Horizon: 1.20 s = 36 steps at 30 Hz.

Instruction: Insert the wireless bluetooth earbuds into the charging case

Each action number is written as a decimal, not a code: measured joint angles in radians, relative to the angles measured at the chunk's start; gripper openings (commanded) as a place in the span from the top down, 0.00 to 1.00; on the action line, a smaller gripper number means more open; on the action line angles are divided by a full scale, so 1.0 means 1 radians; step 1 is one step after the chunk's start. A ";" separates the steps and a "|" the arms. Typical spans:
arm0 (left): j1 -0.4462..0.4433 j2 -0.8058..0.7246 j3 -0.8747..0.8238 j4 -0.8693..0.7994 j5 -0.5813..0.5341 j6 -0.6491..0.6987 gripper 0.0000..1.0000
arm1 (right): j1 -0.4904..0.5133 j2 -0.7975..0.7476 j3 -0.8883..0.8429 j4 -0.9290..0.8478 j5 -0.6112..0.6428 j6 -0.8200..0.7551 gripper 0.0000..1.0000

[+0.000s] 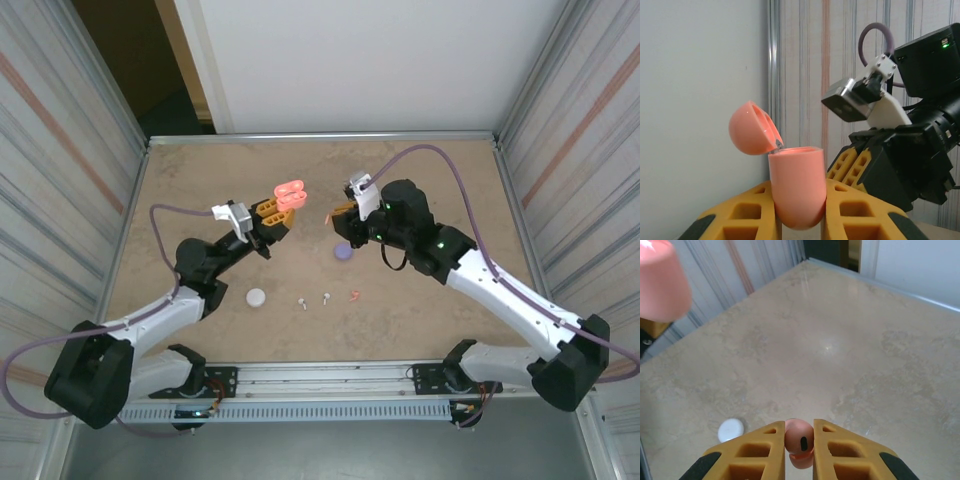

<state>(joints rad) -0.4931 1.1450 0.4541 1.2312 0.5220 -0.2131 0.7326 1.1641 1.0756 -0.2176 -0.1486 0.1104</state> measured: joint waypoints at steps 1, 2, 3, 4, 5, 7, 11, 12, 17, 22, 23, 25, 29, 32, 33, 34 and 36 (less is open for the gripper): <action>0.000 0.002 0.002 0.000 0.000 0.000 1.00 | 0.000 -0.008 0.002 0.000 0.000 -0.008 0.84; 0.000 0.003 0.003 0.000 0.000 0.000 1.00 | 0.000 -0.013 0.004 -0.001 0.000 -0.014 0.84; 0.000 0.005 0.005 0.000 0.000 0.000 1.00 | 0.000 -0.019 0.009 0.000 0.000 -0.019 0.84; 0.000 0.007 0.005 0.000 0.000 0.000 1.00 | 0.000 -0.024 0.016 0.000 0.000 -0.023 0.84; 0.000 0.009 0.006 0.000 0.000 0.000 1.00 | 0.000 -0.026 0.022 0.000 0.000 -0.027 0.84; 0.000 0.011 0.007 0.000 0.000 0.000 1.00 | 0.000 -0.030 0.041 0.003 0.000 -0.042 0.84; 0.000 0.021 0.013 0.002 0.000 0.000 1.00 | 0.003 -0.031 0.087 0.010 0.000 -0.069 0.84; 0.000 0.024 0.015 0.002 0.000 0.000 1.00 | 0.007 -0.030 0.101 0.012 0.001 -0.076 0.84; 0.000 0.025 0.015 0.003 0.000 0.000 1.00 | 0.034 -0.008 0.169 0.029 0.004 -0.120 0.84; 0.000 0.025 0.015 0.003 0.000 0.000 1.00 | 0.060 0.029 0.216 0.053 -0.001 -0.150 0.84; 0.000 0.025 0.015 0.003 0.000 0.000 1.00 | 0.064 0.037 0.224 0.056 -0.001 -0.154 0.84; 0.000 0.025 0.015 0.003 0.000 0.000 1.00 | 0.073 0.054 0.236 0.061 -0.001 -0.168 0.84; 0.000 0.025 0.015 0.003 0.000 -0.001 1.00 | 0.088 0.079 0.243 0.075 -0.001 -0.185 0.83; 0.000 0.026 0.015 0.004 0.000 0.000 1.00 | 0.096 0.099 0.258 0.076 -0.001 -0.201 0.83; 0.000 0.026 0.015 0.004 0.000 0.000 1.00 | 0.099 0.106 0.265 0.077 0.000 -0.203 0.83; 0.000 0.026 0.015 0.004 0.000 0.000 1.00 | 0.101 0.111 0.271 0.078 0.000 -0.207 0.83; 0.000 0.026 0.015 0.004 0.000 -0.001 1.00 | 0.106 0.125 0.283 0.082 0.000 -0.217 0.83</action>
<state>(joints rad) -0.4931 1.1709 0.4694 1.2354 0.5224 -0.2138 0.8387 1.2888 1.3590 -0.1352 -0.1486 -0.1070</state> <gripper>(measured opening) 0.199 0.170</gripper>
